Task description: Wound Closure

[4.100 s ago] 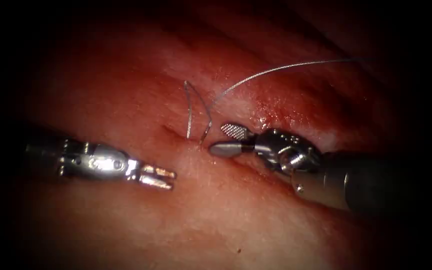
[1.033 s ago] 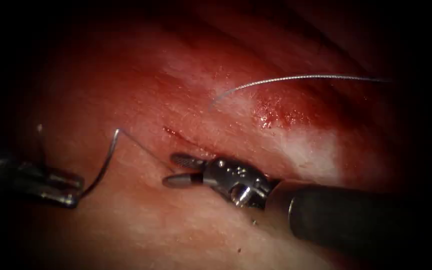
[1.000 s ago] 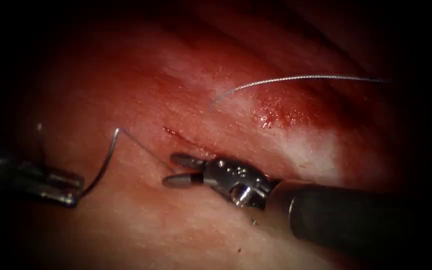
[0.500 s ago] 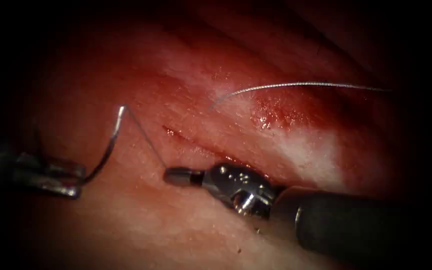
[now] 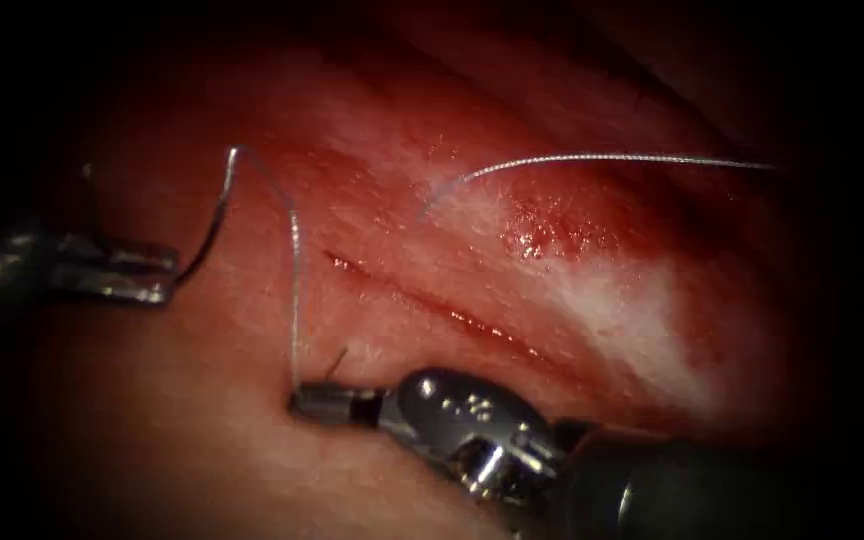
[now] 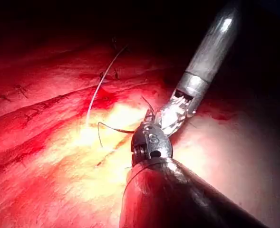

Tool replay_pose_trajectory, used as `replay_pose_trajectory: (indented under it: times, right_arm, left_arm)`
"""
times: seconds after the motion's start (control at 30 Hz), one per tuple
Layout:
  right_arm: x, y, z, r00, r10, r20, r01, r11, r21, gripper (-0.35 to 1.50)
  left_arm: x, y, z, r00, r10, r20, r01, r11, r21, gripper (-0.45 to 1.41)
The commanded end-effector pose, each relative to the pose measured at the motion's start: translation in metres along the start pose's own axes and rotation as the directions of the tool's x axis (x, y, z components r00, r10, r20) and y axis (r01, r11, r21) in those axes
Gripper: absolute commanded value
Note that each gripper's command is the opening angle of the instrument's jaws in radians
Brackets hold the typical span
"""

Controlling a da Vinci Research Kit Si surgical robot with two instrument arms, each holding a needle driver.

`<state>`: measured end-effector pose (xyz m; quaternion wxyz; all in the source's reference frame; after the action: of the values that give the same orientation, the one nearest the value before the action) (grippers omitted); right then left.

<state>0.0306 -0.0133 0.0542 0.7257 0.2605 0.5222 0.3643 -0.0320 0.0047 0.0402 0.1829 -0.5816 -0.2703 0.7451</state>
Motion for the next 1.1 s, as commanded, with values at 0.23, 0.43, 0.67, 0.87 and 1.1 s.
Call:
replay_pose_trajectory:
  times: [0.23, 0.43, 0.67, 0.87, 1.1]
  right_arm:
    - [0.0030, -0.0050, 0.0003, 1.000, -0.008, -0.004, 0.008, 1.000, 0.027, -0.35]
    - [0.0042, -0.0045, 0.0001, 1.000, -0.026, -0.008, 0.026, 0.999, 0.027, 0.36]
    - [0.0031, -0.0004, -0.0007, 0.996, -0.089, -0.015, 0.089, 0.996, -0.015, 1.01]
    - [-0.0001, 0.0036, -0.0009, 0.992, -0.122, -0.007, 0.121, 0.990, -0.070, 0.91]
    - [-0.0036, 0.0081, 0.0005, 0.987, -0.155, 0.042, 0.160, 0.976, -0.147, 0.81]
  left_arm:
    - [-0.0054, -0.0049, 0.0000, 0.999, 0.001, 0.044, -0.005, 0.995, 0.105, -0.45]
    - [-0.0067, -0.0066, -0.0007, 0.999, 0.003, 0.053, -0.009, 0.992, 0.126, -0.45]
    - [-0.0059, -0.0076, -0.0030, 0.999, 0.028, 0.038, -0.033, 0.988, 0.150, -0.45]
    - [-0.0059, -0.0079, -0.0033, 0.999, 0.024, 0.039, -0.030, 0.984, 0.174, -0.45]
    - [-0.0061, -0.0078, -0.0027, 0.999, 0.023, 0.035, -0.029, 0.986, 0.163, -0.45]
